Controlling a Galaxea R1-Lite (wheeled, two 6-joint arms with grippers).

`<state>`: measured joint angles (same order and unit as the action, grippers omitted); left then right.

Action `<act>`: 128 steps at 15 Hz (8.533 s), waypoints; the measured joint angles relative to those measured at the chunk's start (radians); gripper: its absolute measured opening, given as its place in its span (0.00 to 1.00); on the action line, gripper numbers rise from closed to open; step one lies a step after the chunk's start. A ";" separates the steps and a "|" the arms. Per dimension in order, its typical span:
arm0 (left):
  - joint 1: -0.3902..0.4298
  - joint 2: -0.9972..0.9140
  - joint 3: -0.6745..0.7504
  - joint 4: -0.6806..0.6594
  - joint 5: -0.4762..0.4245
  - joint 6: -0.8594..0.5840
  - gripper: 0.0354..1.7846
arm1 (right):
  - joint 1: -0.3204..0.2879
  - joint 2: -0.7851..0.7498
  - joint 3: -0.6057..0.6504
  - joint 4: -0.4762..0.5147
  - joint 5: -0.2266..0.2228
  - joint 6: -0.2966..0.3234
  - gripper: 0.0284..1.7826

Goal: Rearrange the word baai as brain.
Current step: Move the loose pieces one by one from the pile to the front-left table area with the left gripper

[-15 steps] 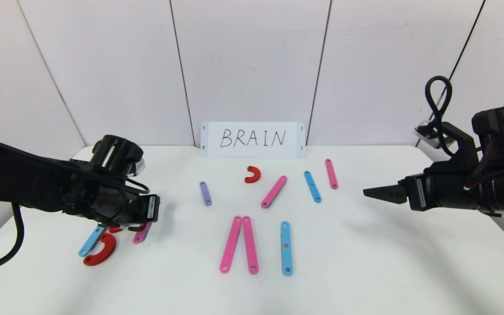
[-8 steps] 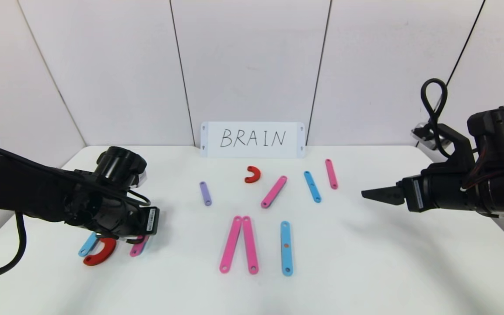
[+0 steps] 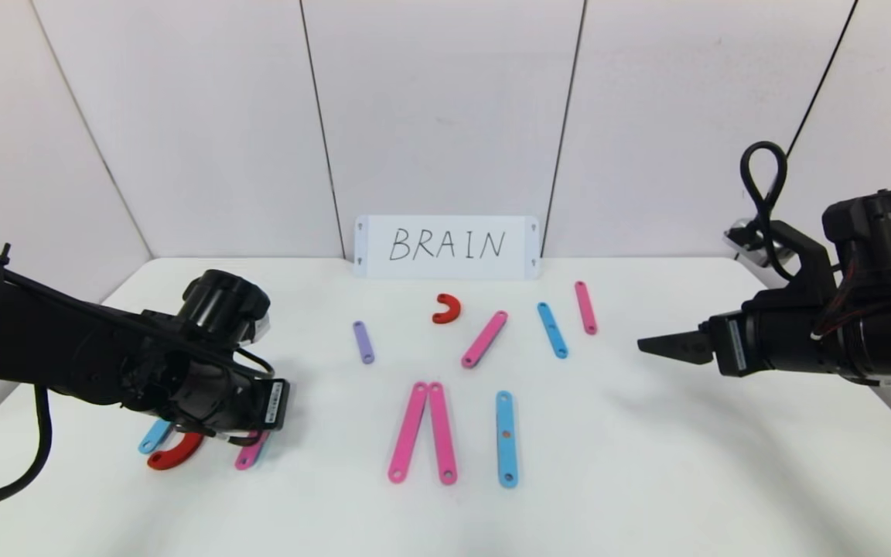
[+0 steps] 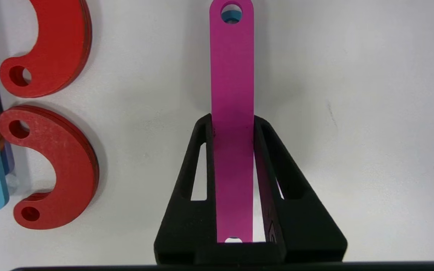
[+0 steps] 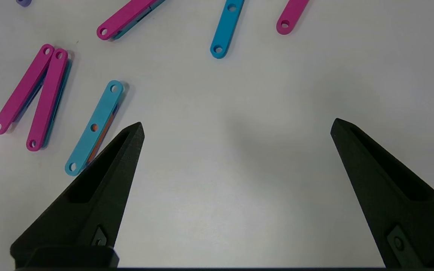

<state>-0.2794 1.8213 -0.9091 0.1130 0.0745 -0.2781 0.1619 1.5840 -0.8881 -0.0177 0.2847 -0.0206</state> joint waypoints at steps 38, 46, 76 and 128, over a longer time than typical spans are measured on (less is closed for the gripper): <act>-0.279 0.556 -0.834 -0.207 0.118 0.083 0.98 | 0.001 -0.036 0.015 -0.002 0.008 0.001 0.97; -0.304 0.617 -0.858 -0.289 0.202 0.085 0.98 | 0.003 -0.036 0.019 -0.002 0.009 0.000 0.97; -0.320 0.646 -0.877 -0.276 0.264 0.095 0.14 | 0.026 -0.050 0.033 -0.002 0.004 -0.001 0.97; -0.169 0.112 -0.200 -0.115 0.216 0.012 0.97 | 0.044 0.016 0.066 -0.120 -0.006 0.001 0.97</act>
<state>-0.4479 1.9334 -1.1089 -0.0017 0.2900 -0.2660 0.2057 1.5996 -0.8221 -0.1374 0.2785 -0.0196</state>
